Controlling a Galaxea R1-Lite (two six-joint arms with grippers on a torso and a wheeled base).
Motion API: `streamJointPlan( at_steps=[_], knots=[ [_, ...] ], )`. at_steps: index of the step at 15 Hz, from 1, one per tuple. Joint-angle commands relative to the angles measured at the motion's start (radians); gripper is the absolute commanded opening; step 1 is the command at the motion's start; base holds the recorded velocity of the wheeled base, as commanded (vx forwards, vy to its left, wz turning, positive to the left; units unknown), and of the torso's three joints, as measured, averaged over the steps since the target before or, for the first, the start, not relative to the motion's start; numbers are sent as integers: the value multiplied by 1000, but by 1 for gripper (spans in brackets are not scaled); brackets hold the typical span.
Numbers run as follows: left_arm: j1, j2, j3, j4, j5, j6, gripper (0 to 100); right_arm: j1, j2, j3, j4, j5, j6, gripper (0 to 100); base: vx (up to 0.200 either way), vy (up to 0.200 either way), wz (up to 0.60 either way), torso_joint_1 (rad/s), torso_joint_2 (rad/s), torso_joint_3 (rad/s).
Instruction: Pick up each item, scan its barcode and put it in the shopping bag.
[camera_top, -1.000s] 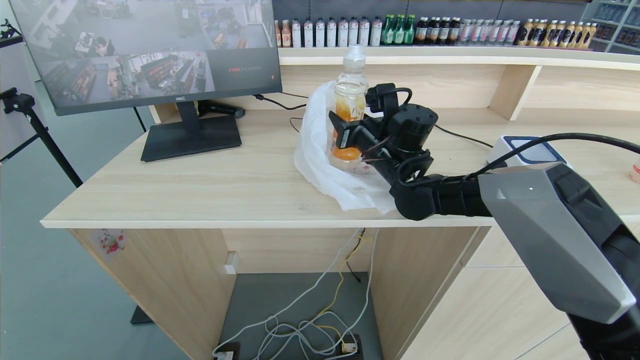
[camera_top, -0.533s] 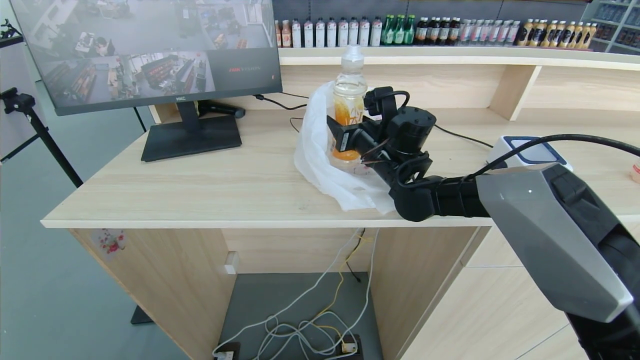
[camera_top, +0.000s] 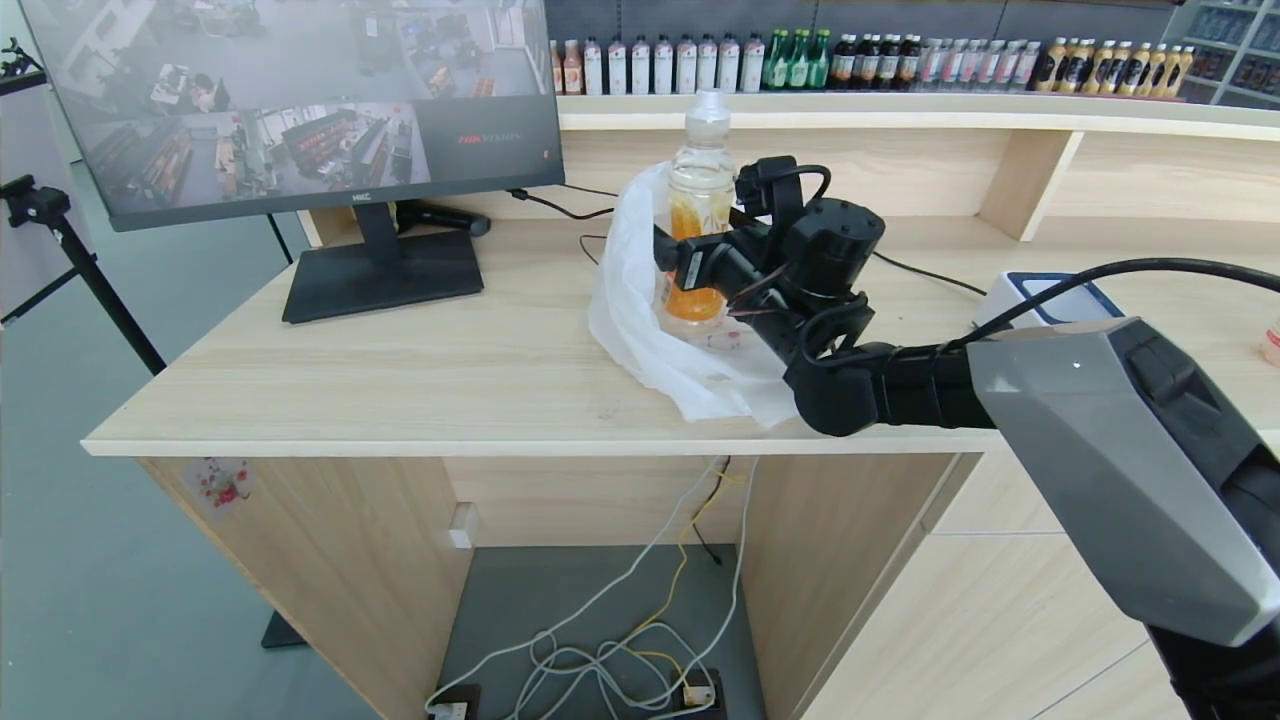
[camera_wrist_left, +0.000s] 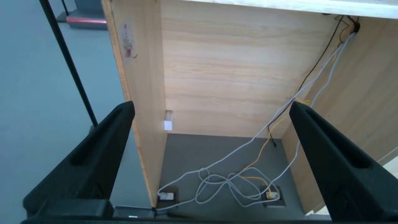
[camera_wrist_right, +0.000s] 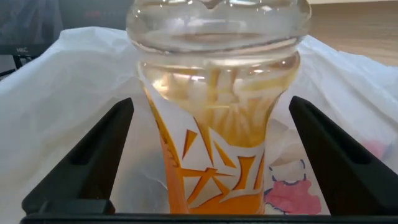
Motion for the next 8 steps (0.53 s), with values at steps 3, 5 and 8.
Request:
streamJointPlan(
  at_steps=[3, 5, 8],
  knots=[
    [0, 0, 0, 0, -1, 1, 100, 1, -82, 76, -29, 0, -4, 100, 0, 0, 0, 0, 0, 0],
    [0, 0, 0, 0, -1, 1, 100, 1, -153, 227, -90, 0, -4, 100, 0, 0, 0, 0, 0, 0],
    [0, 0, 0, 0, 1, 1, 100, 3, -263, 422, -170, 6, -4, 100, 0, 0, 0, 0, 0, 0]
  ],
)
